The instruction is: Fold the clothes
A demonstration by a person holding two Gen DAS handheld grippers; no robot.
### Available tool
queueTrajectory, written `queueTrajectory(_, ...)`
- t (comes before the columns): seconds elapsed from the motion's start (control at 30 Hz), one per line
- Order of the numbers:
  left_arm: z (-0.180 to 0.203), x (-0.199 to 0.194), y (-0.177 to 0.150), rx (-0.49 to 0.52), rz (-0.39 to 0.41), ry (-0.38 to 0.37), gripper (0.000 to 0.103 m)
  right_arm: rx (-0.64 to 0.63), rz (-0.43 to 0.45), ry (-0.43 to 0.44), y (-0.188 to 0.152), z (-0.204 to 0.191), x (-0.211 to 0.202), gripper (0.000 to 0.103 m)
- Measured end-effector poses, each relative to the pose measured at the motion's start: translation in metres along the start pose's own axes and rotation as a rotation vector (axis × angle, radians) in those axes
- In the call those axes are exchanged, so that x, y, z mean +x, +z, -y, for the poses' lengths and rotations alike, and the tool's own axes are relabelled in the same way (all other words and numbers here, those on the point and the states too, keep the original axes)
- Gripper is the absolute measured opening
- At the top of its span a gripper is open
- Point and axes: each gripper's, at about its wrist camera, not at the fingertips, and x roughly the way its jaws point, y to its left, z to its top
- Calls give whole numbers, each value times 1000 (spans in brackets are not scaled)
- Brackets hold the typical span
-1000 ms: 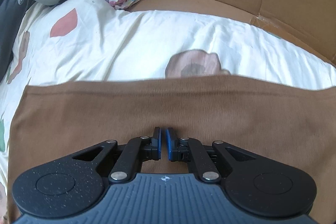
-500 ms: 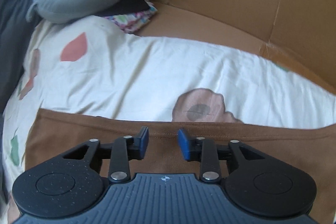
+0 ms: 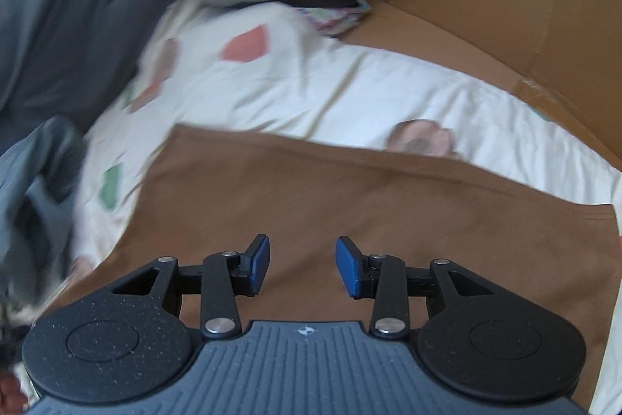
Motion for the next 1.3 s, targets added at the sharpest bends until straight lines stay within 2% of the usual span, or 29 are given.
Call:
queueTrajectory(0.13,21,2,1,23,-13,-3,9,24,-7,71,-13,-23,-12,45)
queueTrajectory(0.27,31,3,4,5,-25,-10,9,-10,5,117,-21,-51,-19,45)
queueTrajectory(0.7,41,5,9,-41,-37,-50,9,-403,7,225,-74,-155,-33,47)
queueTrajectory(0.77,41,5,9,-45,-35,-55,9,-462,8,238,-81,-170,-34,58)
queueTrajectory(0.8,41,5,9,-49,-33,-58,9,-490,10,242,-84,-177,-34,60)
queueTrajectory(0.9,42,4,9,-63,-31,-70,9,-546,27,246,-88,-194,-32,62)
queueTrajectory(1.13,42,2,10,-89,-28,-106,9,-628,67,184,-92,-218,-17,62)
queueTrajectory(1.3,41,1,9,-114,-29,-129,9,-647,111,84,-91,-231,-3,62)
